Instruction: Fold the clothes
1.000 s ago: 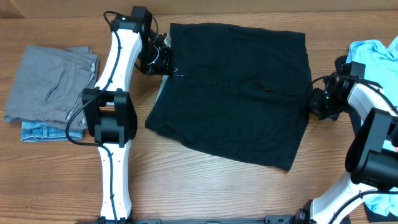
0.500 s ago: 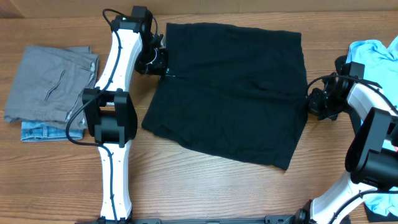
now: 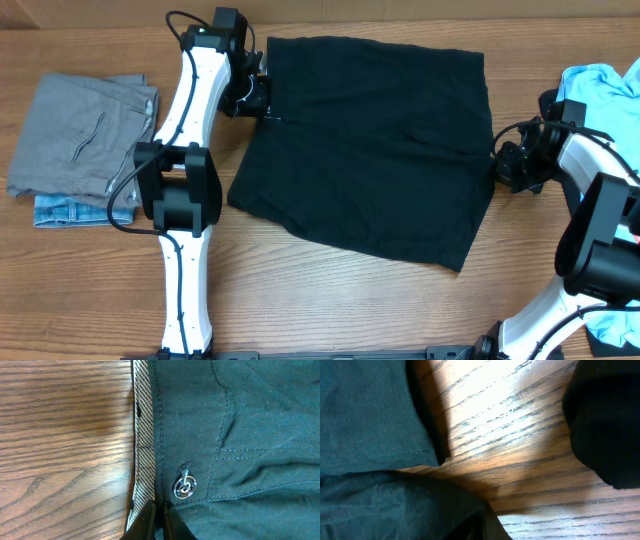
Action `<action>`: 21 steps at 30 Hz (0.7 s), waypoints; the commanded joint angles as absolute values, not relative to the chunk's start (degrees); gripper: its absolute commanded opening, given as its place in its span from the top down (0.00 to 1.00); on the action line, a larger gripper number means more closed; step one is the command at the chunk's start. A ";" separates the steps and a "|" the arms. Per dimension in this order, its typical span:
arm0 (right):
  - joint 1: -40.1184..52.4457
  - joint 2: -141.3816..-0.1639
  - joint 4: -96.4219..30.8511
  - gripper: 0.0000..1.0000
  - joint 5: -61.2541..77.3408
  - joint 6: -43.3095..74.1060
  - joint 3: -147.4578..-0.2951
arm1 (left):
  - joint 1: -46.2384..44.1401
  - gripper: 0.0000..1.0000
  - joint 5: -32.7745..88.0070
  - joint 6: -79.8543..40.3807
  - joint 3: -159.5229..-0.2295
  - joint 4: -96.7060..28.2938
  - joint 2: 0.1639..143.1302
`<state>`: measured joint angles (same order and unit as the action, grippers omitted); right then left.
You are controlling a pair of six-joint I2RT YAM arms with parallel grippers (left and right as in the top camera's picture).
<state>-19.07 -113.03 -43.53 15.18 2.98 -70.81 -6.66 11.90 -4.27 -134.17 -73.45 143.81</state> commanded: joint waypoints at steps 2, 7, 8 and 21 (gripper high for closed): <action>-18.81 -115.00 -43.75 0.96 13.56 2.94 -69.34 | -6.35 0.91 9.85 -3.84 -133.49 -72.99 142.85; -18.81 -115.00 -43.75 0.96 13.54 2.96 -69.34 | -6.35 0.88 9.61 -3.84 -133.27 -73.01 142.87; -18.81 -115.00 -43.75 0.96 13.54 2.94 -69.34 | -6.35 0.87 9.61 -3.84 -133.21 -73.03 142.87; -18.94 -114.98 -44.60 0.40 12.91 2.96 -71.22 | -6.37 0.57 10.72 -5.17 -136.29 -74.30 142.61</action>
<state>-18.96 -113.03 -44.40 16.51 3.40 -71.42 -6.61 10.31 -4.32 -134.06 -73.87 143.81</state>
